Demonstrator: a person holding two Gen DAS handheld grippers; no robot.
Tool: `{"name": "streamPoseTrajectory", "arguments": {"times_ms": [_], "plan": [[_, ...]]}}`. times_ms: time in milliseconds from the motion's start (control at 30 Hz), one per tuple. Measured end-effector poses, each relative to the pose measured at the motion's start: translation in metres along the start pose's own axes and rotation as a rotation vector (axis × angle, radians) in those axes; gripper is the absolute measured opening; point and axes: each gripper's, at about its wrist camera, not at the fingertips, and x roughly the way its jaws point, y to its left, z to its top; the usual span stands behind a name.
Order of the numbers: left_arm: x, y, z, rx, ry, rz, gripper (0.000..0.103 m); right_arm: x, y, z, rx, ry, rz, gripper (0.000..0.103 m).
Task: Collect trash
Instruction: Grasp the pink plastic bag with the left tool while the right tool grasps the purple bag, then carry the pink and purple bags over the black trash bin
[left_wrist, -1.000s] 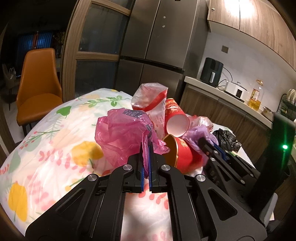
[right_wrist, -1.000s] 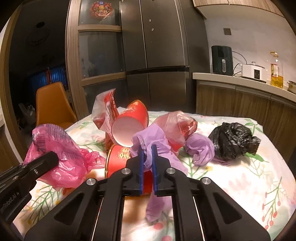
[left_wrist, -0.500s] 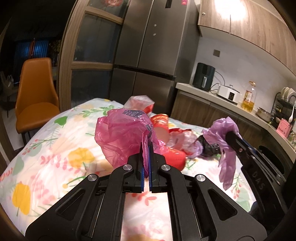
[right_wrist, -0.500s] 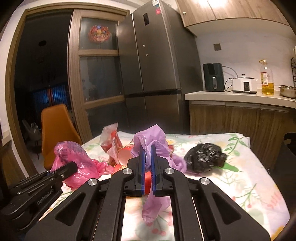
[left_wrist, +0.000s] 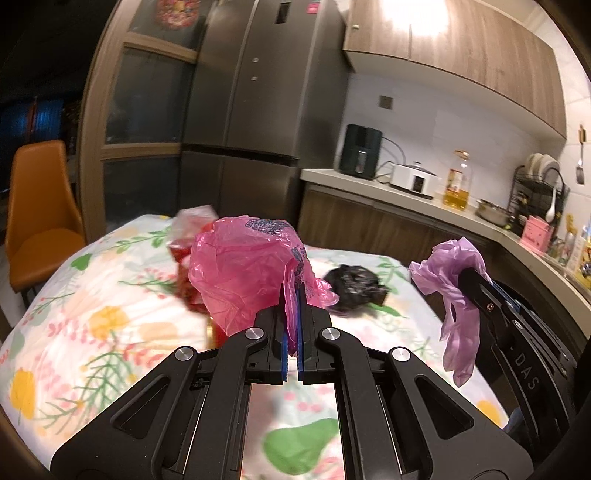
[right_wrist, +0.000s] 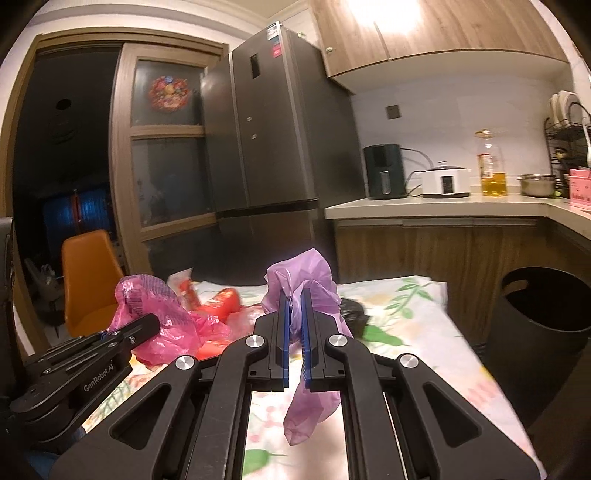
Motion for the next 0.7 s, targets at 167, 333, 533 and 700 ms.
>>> {"name": "streamPoseTrajectory", "arguments": {"times_ms": [167, 333, 533, 700], "plan": [[0.005, -0.027, 0.0, 0.034, 0.012, -0.054, 0.002, -0.012, -0.025, 0.003, 0.018, -0.018, -0.055, 0.006], [0.013, -0.06, 0.001, 0.071, 0.019, -0.107, 0.002, -0.025, -0.049, 0.005, 0.028, -0.038, -0.111, 0.006], [0.021, -0.099, 0.003, 0.118, 0.014, -0.165, 0.002, -0.035, -0.076, 0.009, 0.042, -0.057, -0.175, 0.006], [0.025, -0.128, 0.007, 0.152, 0.002, -0.211, 0.002, -0.046, -0.099, 0.012, 0.055, -0.077, -0.227, 0.006]]}}
